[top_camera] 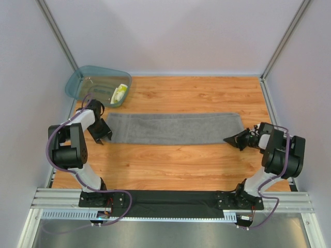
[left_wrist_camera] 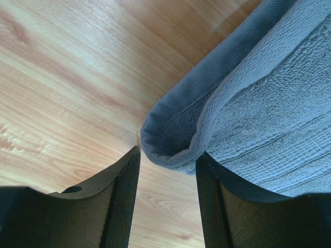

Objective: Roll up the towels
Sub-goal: Fold the towel

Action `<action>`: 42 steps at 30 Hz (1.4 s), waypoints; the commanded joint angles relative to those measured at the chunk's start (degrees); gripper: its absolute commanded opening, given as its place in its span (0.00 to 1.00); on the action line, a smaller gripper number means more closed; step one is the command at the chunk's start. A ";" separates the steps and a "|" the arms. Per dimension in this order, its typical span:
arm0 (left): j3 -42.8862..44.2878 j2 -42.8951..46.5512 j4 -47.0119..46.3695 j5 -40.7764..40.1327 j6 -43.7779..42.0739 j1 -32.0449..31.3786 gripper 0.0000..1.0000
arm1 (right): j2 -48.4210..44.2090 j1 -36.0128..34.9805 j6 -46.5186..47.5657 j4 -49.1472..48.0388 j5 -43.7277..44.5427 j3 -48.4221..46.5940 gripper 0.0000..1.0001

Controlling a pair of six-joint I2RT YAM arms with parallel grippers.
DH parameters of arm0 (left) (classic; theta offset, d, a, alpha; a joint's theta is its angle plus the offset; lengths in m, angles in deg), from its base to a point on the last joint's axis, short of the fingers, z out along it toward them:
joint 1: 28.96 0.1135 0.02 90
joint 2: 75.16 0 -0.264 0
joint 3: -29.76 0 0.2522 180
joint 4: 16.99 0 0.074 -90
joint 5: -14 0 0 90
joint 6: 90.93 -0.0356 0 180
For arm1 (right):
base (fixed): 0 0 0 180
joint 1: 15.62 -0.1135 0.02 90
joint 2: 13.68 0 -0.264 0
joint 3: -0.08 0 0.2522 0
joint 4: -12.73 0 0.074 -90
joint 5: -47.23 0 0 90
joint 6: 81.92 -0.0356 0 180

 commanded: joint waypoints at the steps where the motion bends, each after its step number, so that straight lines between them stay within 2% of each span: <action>1: 1.93 1.32 0.56 -3.68 -0.05 1.01 0.53 | -4.48 4.53 0.46 8.50 10.30 -0.25 0.00; 5: 1.93 1.93 0.74 -3.07 0.13 1.10 0.54 | -12.73 7.70 2.40 17.05 20.69 -2.28 0.00; 8: 1.66 3.33 0.30 -1.14 0.04 1.10 0.60 | -20.29 8.06 2.84 21.98 25.62 -5.00 0.03; 10: 2.36 4.91 0.91 -0.26 -0.22 1.10 0.64 | -24.87 8.06 3.28 24.27 27.48 -6.93 0.12; 12: 3.24 7.01 2.31 0.44 -1.10 1.10 0.69 | -27.69 8.06 4.51 27.17 28.36 -10.00 0.36; 15: 5.88 10.53 4.33 1.50 -2.76 1.10 0.73 | -29.27 8.06 6.09 30.26 27.14 -12.47 0.57; 18: 8.69 14.22 6.71 3.78 -5.65 1.01 0.75 | -29.89 8.06 7.49 31.49 25.65 -11.95 0.63; 23: 9.41 20.47 8.21 3.88 -11.38 0.57 0.75 | -27.09 8.06 8.12 30.88 24.50 -9.84 0.66; 29: 1.33 30.30 6.11 1.33 -15.43 0.39 0.75 | -21.56 8.06 9.43 28.94 25.02 -9.57 0.66; 42: 0.88 32.25 6.27 1.59 -15.61 -0.13 0.74 | -13.81 7.79 4.60 20.77 27.04 -6.76 0.64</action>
